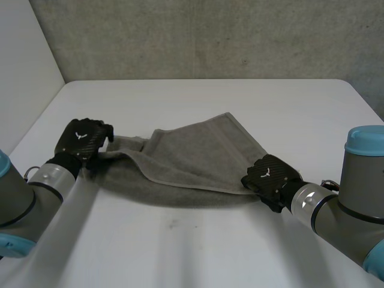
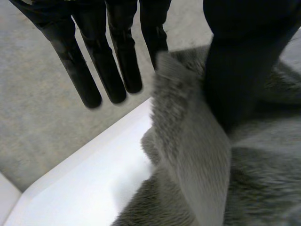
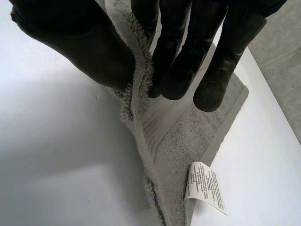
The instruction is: Fold the towel.
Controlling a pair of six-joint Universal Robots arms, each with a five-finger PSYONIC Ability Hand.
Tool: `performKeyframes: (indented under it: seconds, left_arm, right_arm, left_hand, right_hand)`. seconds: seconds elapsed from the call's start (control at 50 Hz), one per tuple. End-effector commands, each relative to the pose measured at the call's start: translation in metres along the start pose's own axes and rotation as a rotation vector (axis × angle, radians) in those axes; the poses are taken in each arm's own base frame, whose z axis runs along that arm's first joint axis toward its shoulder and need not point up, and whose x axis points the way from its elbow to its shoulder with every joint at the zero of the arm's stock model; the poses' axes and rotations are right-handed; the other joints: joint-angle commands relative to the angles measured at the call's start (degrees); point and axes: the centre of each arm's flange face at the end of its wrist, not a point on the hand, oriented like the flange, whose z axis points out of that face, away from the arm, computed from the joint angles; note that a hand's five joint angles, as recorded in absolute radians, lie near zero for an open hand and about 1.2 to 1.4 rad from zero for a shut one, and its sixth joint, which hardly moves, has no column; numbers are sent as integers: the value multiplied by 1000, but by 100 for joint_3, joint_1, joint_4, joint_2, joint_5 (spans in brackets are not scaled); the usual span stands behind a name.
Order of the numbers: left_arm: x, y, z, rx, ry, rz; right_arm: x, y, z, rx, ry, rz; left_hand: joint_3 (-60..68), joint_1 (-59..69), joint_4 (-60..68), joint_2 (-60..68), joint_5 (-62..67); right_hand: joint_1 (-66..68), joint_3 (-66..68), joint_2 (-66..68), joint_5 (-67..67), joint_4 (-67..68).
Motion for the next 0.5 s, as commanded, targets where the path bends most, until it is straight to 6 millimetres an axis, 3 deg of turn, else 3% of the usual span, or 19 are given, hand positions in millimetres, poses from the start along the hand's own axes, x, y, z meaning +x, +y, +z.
performKeyframes:
  seconds: [0.02,0.1,0.14,0.16,0.18,0.2,0.22,0.24,0.26,0.3,0.32,0.34,0.4,0.5]
  left_arm:
    - [-15,-1,11,-17,-102,19]
    - [-17,-10,7,-11,-110,59]
    - [-23,-40,-3,43,-126,93]
    - [-23,-41,-3,43,-126,93]
    - [-27,-60,-12,77,-140,100]
    - [-27,-60,-12,78,-140,101]
    - [-30,-80,-21,111,-151,110]
    - [-33,-100,-30,150,-160,114]
    - [-33,-100,-30,150,-161,114]
    - [-39,-137,-50,222,-180,112]
    - [-39,-137,-50,222,-181,112]
    - [-41,-151,-58,250,-177,101]
    - [-39,-169,-71,262,-143,66]
    - [-31,-161,-76,172,-66,9]
  right_arm:
    - [8,-5,-2,9,32,-4]
    - [20,-14,-4,29,75,-12]
    - [47,-30,-14,61,166,9]
    - [47,-30,-14,61,167,9]
    - [65,-40,-25,75,221,34]
    - [82,-55,-42,106,273,54]
    - [82,-55,-42,106,273,54]
    - [95,-71,-61,131,307,67]
    - [95,-71,-61,131,307,67]
    - [114,-93,-95,139,339,82]
    - [115,-93,-95,139,339,82]
    - [121,-100,-106,130,337,88]
    - [130,-112,-126,117,324,88]
    - [131,-125,-142,109,281,48]
  left_hand:
    - [3636,3636,3638,3632,3782]
    - [3636,3636,3638,3632,3782]
    - [3636,3636,3638,3632,3782]
    - [3636,3636,3638,3632,3782]
    - [3636,3636,3638,3632,3782]
    - [3636,3636,3638,3632,3782]
    - [3636,3636,3638,3632,3782]
    - [3636,3636,3638,3632,3782]
    - [3636,3636,3638,3632,3782]
    - [3636,3636,3638,3632,3782]
    - [3636,3636,3638,3632,3782]
    - [3636,3636,3638,3632,3782]
    - [3636,3636,3638,3632,3782]
    - [3636,3636,3638,3632,3782]
  right_hand:
    - [364,351,331,174,322]
    - [364,351,331,174,322]
    - [364,351,331,174,322]
    - [364,351,331,174,322]
    - [364,351,331,174,322]
    - [364,351,331,174,322]
    - [364,351,331,174,322]
    - [364,351,331,174,322]
    - [364,351,331,174,322]
    - [364,351,331,174,322]
    - [364,351,331,174,322]
    - [364,351,331,174,322]
    - [364,351,331,174,322]
    - [364,351,331,174,322]
